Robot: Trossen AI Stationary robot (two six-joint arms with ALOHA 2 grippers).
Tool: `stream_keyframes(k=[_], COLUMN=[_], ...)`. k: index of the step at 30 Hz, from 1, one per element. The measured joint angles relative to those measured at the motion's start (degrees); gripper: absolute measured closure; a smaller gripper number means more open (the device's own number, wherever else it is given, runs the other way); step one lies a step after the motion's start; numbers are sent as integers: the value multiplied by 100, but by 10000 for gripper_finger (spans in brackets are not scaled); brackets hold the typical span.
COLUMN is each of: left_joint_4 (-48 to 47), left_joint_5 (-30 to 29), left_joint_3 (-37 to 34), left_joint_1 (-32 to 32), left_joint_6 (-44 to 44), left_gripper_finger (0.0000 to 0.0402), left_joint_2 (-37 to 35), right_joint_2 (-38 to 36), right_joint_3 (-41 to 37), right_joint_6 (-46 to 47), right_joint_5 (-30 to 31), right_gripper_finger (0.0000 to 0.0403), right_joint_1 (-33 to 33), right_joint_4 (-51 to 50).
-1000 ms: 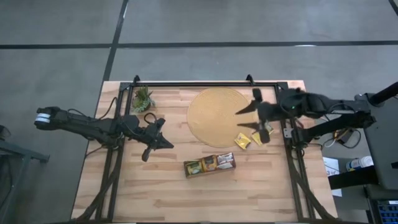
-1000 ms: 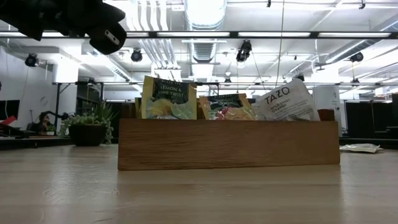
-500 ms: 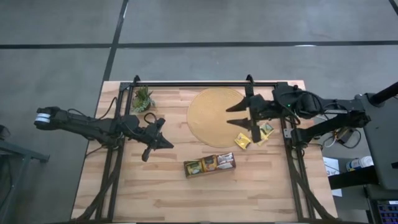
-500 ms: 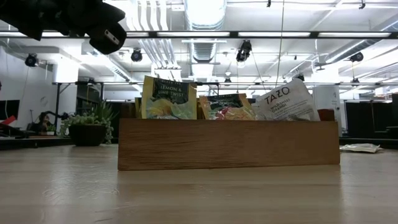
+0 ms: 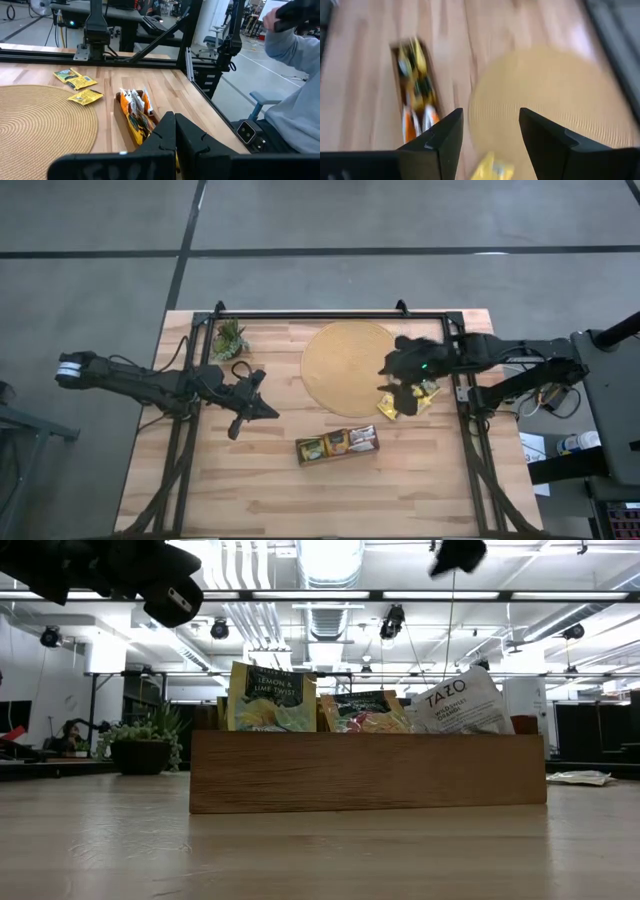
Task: Pick & Place Tea
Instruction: Put the yellow tea bag into the left section of the wooden organizer
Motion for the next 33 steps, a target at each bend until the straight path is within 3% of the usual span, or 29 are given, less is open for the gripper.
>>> stream_keyframes(k=[5, 11, 26, 33], left_joint_4=[6, 3, 17, 13], left_joint_5=[0, 0, 0, -2], left_joint_3=[0, 0, 0, 0], left_joint_1=[0, 0, 0, -1], left_joint_6=[-7, -10, -76, -387], left_gripper_finger=[402, 402, 402, 402], left_joint_2=[0, -1, -2, 27], right_joint_2=[336, 506, 484, 875], right_joint_3=[-116, -826, -3181, -3662], right_joint_6=[389, 616, 1429, 1561], right_joint_5=[119, 331, 360, 69], right_gripper_finger=[211, 211, 211, 211], right_joint_1=[5, 5, -362, -375], right_joint_4=[-744, -697, 879, 1679])
